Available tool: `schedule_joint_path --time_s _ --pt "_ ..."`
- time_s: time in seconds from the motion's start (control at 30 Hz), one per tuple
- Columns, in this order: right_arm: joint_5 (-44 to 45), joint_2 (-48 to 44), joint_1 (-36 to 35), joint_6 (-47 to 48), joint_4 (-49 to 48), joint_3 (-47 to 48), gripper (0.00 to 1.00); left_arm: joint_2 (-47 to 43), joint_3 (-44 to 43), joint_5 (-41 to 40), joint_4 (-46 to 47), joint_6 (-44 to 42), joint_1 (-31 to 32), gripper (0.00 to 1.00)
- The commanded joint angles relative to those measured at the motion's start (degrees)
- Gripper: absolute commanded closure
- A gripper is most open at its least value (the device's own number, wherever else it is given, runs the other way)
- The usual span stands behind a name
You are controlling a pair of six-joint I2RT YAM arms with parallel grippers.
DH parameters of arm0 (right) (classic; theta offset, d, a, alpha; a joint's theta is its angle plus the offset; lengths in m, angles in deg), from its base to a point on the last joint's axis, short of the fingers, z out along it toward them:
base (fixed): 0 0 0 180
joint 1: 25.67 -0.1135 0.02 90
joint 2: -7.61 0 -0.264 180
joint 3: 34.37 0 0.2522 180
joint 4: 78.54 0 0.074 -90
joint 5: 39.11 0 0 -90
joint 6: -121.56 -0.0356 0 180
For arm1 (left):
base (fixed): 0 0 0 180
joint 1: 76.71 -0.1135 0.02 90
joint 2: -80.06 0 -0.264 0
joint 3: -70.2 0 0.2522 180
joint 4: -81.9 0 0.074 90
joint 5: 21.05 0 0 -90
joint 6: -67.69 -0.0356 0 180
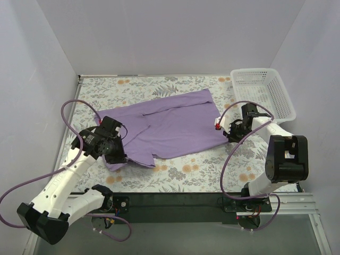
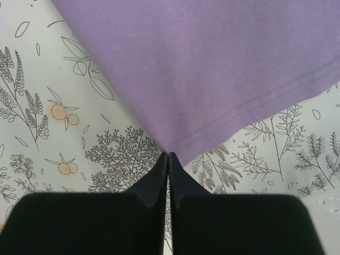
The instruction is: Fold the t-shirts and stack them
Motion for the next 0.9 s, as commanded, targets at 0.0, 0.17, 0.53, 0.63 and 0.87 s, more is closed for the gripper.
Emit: schedule_joint_path --time_s 0.0,0.17,0.53,0.63,0.87 --pt "0.9 0.3 0.5 0.0 1.7 2.7 0.99 -1.6 -1.8 -2.8 -2.9 1.4 -0.4 1.00" --pt "0.2 1.1 2.0 0.0 2.5 3.3 0.99 -0.9 -4.0 -2.7 -3.7 1.1 -0.4 1.00" --pt "-3.1 1.2 2.0 -0.4 4.2 5.8 0.99 0.6 -8.0 -3.9 -1.6 0.2 -0.4 1.00" --pt "-4.3 1.5 1.9 -1.2 4.7 7.3 0.99 2.6 -8.1 -5.0 0.9 -0.3 -0.4 1.00" --pt "-5.4 4.0 1.9 -3.0 5.3 11.2 0.99 8.4 -8.6 -8.6 7.0 -3.8 -3.3 1.00"
